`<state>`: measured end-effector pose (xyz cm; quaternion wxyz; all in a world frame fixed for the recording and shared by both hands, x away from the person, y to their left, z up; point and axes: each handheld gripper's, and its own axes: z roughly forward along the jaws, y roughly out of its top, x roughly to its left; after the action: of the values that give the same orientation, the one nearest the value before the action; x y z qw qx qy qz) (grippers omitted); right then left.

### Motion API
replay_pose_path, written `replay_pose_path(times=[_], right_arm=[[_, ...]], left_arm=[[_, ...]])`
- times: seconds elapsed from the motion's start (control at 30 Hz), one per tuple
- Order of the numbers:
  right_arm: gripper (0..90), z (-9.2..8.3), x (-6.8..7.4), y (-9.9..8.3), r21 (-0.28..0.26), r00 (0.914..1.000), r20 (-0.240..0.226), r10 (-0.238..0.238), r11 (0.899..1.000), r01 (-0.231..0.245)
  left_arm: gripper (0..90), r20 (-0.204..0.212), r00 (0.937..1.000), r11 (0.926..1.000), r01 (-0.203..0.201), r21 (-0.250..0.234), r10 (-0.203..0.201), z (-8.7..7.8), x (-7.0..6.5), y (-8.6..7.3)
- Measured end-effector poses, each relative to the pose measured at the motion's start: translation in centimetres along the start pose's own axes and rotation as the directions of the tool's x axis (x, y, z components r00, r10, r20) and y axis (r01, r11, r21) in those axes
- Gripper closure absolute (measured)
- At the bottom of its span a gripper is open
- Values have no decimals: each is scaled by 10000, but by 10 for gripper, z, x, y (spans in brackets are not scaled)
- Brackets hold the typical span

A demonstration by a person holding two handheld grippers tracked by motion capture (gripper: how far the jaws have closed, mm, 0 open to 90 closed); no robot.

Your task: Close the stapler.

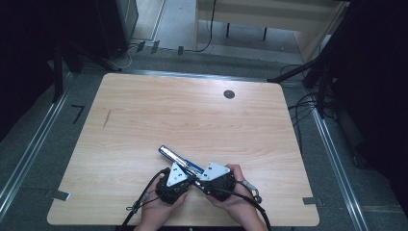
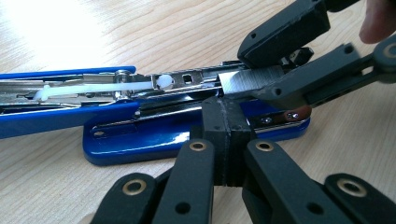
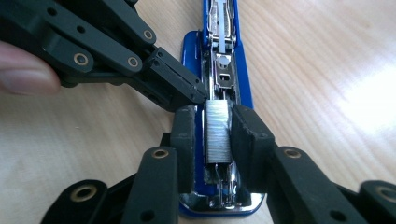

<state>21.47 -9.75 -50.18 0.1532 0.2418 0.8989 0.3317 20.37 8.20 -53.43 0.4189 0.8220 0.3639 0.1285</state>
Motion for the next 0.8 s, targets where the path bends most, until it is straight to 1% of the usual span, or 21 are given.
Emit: replay_pose_path(times=[0.07, 0.1, 0.2, 0.27, 0.33, 0.37, 0.5, 0.53, 0.67, 0.8], right_arm=[[792, 1, 3, -1, -72, 9980, 481, -406, 9991, 410], [796, 1, 4, -1, -95, 9975, 545, -453, 9989, 459], [797, 1, 4, -2, -147, 9979, 497, -415, 9990, 423], [797, -1, 2, -2, -218, 9988, 414, -244, 9994, 253], [797, -5, -1, -1, -416, 9998, 195, 55, 9991, -47], [797, -6, -3, -1, -499, 9998, 140, 133, 9987, -126], [797, -12, -7, 0, -627, 9993, 84, 355, 9974, -349], [797, -13, -8, 1, -656, 9994, 80, 347, 9973, -341], [797, -15, -10, 4, -706, 9993, 40, 382, 9968, -378], [797, -11, -12, 4, -455, 9990, -32, 437, 9980, -438]], left_arm=[[900, 3, 10000, 10000, 12, -10, -12, 0, 0, 0], [900, 14, 10000, 10000, 24, -17, -24, 0, 0, 0], [900, 6, 10000, 10000, 41, -9, -41, 0, 0, 0], [900, 4, 10000, 10000, 4, 12, -4, 0, 0, 0], [900, 7, 10000, 10000, 8, 10, -8, 0, 0, 0], [900, 18, 10000, 10000, 0, 3, 0, 0, 0, 0], [900, 5, 10000, 10000, -34, 21, 34, 0, 0, 0], [900, -2, 10000, 10000, -55, 28, 55, 0, 0, 0], [900, -16, 10000, 10000, -57, 16, 57, 0, 0, 0], [900, -14, 10000, 10000, -52, 16, 52, 0, 0, 0]])
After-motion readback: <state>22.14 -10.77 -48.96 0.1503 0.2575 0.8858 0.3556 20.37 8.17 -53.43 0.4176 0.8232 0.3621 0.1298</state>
